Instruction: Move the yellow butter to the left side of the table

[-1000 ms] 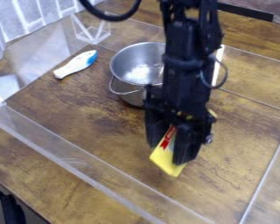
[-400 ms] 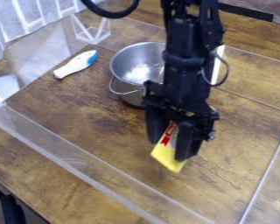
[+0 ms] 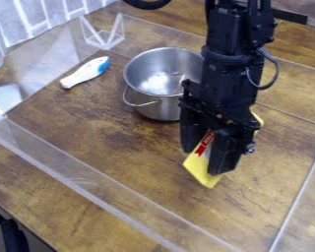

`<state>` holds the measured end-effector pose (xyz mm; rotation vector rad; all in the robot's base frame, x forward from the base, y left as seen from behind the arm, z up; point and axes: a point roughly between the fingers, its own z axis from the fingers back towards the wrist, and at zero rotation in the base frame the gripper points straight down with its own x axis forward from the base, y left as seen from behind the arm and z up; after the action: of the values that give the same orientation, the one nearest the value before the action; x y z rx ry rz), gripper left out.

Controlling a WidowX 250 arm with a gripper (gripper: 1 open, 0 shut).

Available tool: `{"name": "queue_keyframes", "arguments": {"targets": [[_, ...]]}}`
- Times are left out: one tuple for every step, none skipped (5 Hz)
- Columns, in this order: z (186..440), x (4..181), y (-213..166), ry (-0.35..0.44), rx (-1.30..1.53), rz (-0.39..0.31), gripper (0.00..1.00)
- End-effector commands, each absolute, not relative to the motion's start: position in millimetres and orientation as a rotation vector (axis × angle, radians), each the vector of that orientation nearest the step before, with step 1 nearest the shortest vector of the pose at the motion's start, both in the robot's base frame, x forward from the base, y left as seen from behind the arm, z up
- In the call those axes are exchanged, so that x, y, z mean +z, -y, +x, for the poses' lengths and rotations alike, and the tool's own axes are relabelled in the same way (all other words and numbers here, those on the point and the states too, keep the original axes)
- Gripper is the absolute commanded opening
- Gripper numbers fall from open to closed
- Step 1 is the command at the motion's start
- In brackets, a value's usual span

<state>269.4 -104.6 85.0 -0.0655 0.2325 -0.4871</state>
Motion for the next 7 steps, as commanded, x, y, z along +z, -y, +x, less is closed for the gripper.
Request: {"name": "queue_keyframes", "arguments": {"targets": [[271.1, 92.1, 109.4, -0.180, -0.489, -0.074, 0.00], [268.2, 85.4, 111.6, -0.181, -0.486, -0.076, 0.00], [267.6, 94.8, 105.1, -0.181, -0.464, -0.078, 0.00], [266.8, 104.4, 98.6, -0.181, -0.441, -0.081, 0.00], [270.9, 103.1, 86.0, -0.180, -0.437, -0.081, 0.00], [275.2, 102.2, 73.8, -0.176, -0.432, -0.081, 0.00], [279.5, 105.8, 71.9, -0.167, -0.415, -0.072, 0.00]]}}
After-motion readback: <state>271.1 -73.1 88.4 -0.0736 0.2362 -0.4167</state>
